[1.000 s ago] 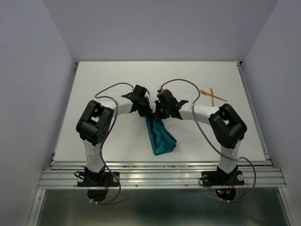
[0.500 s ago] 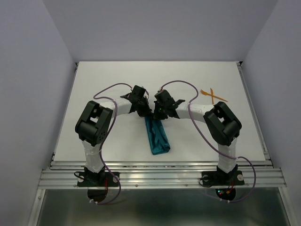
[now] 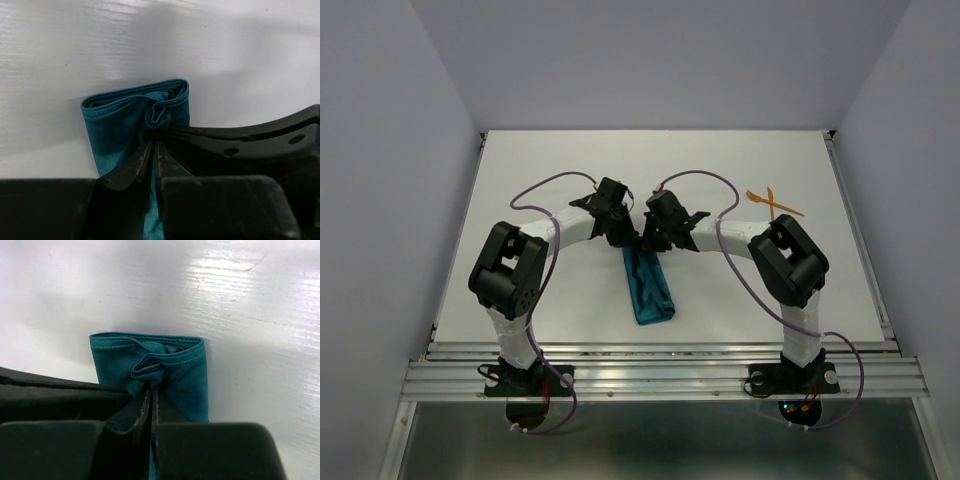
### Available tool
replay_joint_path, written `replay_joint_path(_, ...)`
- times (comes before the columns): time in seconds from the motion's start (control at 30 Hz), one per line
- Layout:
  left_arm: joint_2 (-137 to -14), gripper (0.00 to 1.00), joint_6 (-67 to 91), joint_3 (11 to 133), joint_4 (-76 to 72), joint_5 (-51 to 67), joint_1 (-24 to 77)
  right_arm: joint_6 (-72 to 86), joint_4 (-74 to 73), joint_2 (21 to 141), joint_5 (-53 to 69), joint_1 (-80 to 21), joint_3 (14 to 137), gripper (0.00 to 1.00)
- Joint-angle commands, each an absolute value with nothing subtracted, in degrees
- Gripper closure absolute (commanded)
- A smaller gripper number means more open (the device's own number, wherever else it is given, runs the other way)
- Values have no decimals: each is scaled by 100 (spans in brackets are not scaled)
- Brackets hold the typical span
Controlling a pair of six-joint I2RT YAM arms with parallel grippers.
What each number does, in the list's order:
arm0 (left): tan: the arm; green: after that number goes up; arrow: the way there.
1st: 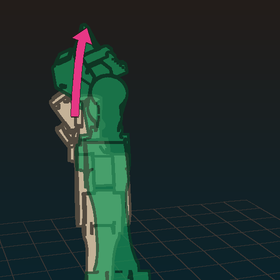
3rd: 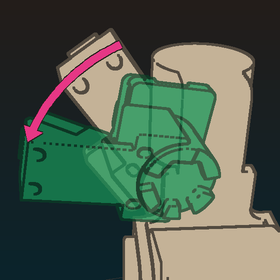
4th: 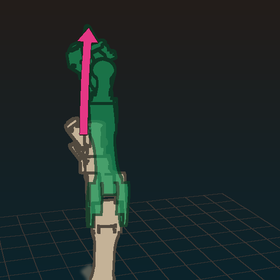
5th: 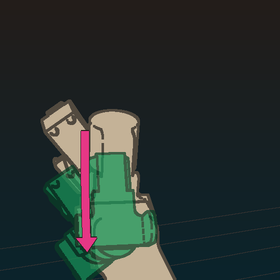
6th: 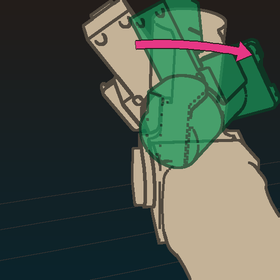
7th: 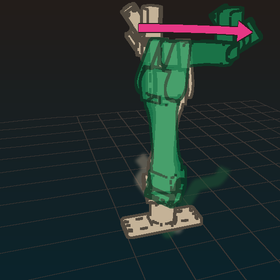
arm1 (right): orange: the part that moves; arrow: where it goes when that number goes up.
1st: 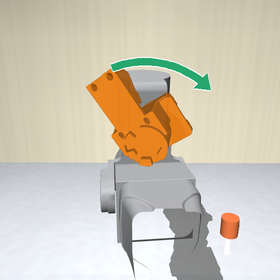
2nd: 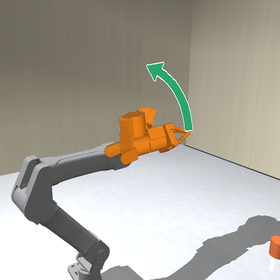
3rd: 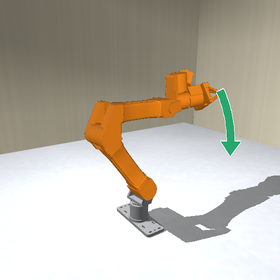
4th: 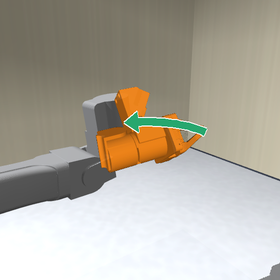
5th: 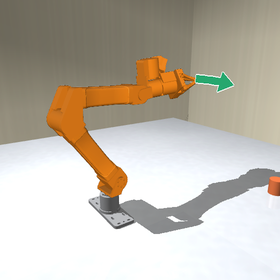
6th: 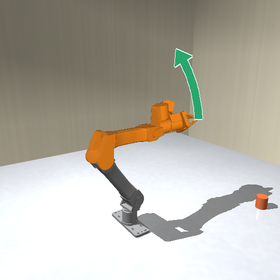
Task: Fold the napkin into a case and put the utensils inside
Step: Fold the 2/3-rectangle-folded napkin at the center of the board.
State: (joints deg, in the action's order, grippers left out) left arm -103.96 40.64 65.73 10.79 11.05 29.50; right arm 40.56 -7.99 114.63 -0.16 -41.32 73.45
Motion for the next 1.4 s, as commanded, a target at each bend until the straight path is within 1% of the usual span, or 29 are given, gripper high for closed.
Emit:
replay_joint_path(0.0,-10046,81,3771,6847,1468,985,2953,3946,-1151,11874,-369,-4184,7172,99)
replay_joint_path(0.2,-9695,81,3893,6549,1362,677,2830,3859,-1151,11795,-431,-4184,7110,99)
replay_joint_path(0.3,-9650,88,3885,6408,1327,633,2672,3815,-1151,11769,-413,-4184,7093,99)
replay_joint_path(0.33,-9650,93,3867,6372,1318,598,2628,3806,-1151,11742,-413,-4184,7084,99)
replay_joint_path(0.43,-9694,100,3867,6144,1196,563,2426,3753,-1151,11672,-431,-4184,7084,99)
replay_joint_path(0.57,-9948,100,3823,5924,1037,641,2285,3674,-1213,11496,-510,-4184,7075,99)
replay_joint_path(0.83,-10309,100,3788,5950,774,1081,2329,3586,-1336,11408,-527,-4184,7242,99)
replay_joint_path(1.37,-10187,100,3902,5976,791,1178,2531,3437,-1590,11013,-536,-4184,7576,99)
